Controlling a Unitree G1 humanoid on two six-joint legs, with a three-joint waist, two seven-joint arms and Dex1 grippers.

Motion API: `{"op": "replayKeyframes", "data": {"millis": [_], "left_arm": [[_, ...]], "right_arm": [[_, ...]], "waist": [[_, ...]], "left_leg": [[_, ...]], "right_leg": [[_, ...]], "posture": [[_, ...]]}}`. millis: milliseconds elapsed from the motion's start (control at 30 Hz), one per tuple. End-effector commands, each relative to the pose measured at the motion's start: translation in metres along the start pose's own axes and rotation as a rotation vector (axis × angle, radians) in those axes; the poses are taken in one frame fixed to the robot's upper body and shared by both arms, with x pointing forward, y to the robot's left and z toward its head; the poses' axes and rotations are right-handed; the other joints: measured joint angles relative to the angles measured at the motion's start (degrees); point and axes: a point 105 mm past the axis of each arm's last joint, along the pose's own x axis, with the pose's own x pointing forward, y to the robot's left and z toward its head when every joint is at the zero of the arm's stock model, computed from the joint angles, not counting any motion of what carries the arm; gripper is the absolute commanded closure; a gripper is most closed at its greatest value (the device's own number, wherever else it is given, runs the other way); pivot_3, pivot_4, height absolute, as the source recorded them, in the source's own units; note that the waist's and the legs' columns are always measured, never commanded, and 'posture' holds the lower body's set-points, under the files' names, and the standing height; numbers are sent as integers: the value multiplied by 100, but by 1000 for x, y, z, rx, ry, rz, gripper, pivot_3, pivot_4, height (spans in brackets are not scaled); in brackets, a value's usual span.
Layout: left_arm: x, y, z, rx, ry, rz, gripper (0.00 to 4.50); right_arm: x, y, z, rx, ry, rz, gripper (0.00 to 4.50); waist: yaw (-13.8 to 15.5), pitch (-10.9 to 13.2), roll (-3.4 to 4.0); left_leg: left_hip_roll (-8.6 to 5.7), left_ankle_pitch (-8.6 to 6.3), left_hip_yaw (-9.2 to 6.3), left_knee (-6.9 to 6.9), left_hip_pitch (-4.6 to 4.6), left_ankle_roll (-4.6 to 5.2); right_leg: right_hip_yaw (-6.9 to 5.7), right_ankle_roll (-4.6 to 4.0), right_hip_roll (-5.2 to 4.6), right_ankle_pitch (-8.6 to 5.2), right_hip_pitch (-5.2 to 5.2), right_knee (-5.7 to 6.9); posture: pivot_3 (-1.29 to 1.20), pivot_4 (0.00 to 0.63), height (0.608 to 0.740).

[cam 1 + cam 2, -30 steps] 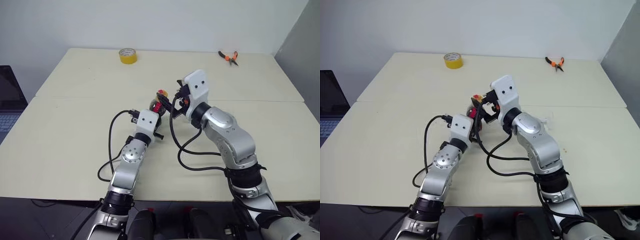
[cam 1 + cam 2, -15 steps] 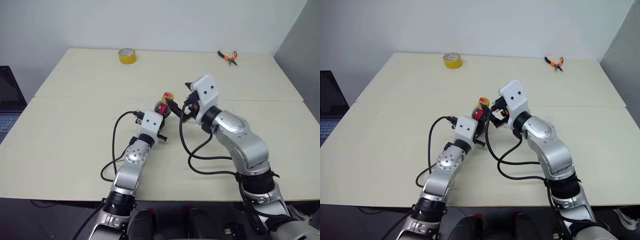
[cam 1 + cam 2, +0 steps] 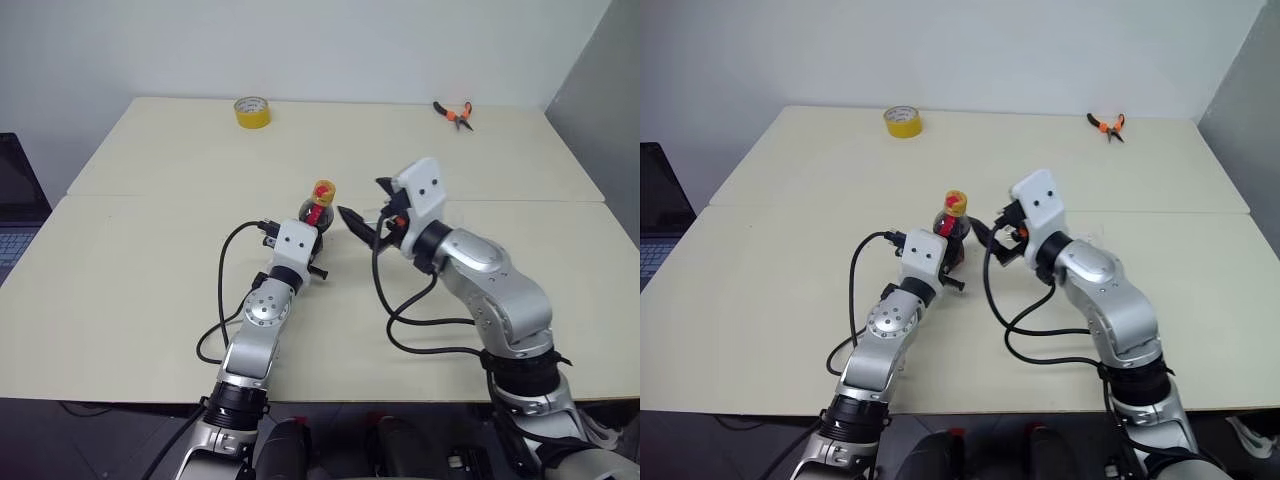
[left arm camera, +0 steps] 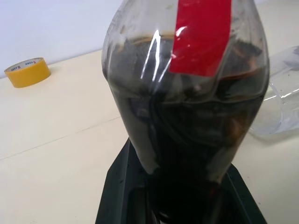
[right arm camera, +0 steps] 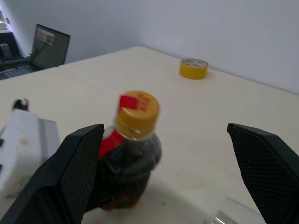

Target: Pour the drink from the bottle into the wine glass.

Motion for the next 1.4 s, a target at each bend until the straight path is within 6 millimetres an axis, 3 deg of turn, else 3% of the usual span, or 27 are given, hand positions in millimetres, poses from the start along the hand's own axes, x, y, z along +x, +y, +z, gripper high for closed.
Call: {"op": "replayKeyframes", "data": {"millis": [33, 233, 400, 733, 1000, 1133, 1400], "left_arm": [[3, 2, 24, 12, -97, 7, 3861], [4, 1, 25, 14, -100, 6, 3861], [5, 0, 26, 15, -104, 2, 3862], [6, 0, 26, 15, -106, 3, 3862], [5, 0, 26, 14, -105, 2, 3864], [5, -1, 26, 13, -106, 0, 3866], [6, 0, 26, 13, -106, 1, 3866]], "right_arm": [[7, 3, 16, -34, -59, -18, 0], [24, 4, 19, -37, -80, -50, 0], [32, -9, 17, -58, -78, -104, 0], [14, -26, 1, -40, -32, -150, 0], [-5, -36, 11, 47, -75, -190, 0], [-13, -29, 14, 106, -85, -139, 0], [-27, -1, 0, 137, -5, 47, 0]], "waist": [[4, 0, 0], [7, 0, 0], [6, 0, 0], [8, 0, 0], [7, 0, 0], [13, 0, 0], [11, 0, 0]], "left_leg": [[-1, 0, 0, 0, 0, 0], [-2, 0, 1, 1, 0, -1], [-2, 1, 1, 1, 0, -1], [-2, 0, 2, 1, -1, -1], [-1, 0, 1, 0, 0, -1], [-2, 0, 1, 0, -2, 0], [-2, 0, 1, -1, -1, 1]], "right_leg": [[0, 0, -1, 0, 0, 0], [1, 0, -2, 0, 0, -1], [0, 0, -2, 0, -1, -1], [2, 0, -3, 0, -1, -1], [1, 0, -2, 0, -1, 1], [1, 0, -3, 0, 0, -2], [1, 0, -3, 0, 0, -1]], "posture": [[0, 150, 740], [0, 150, 740], [0, 150, 740], [0, 150, 740], [0, 150, 740], [0, 150, 740], [0, 150, 740]]}}
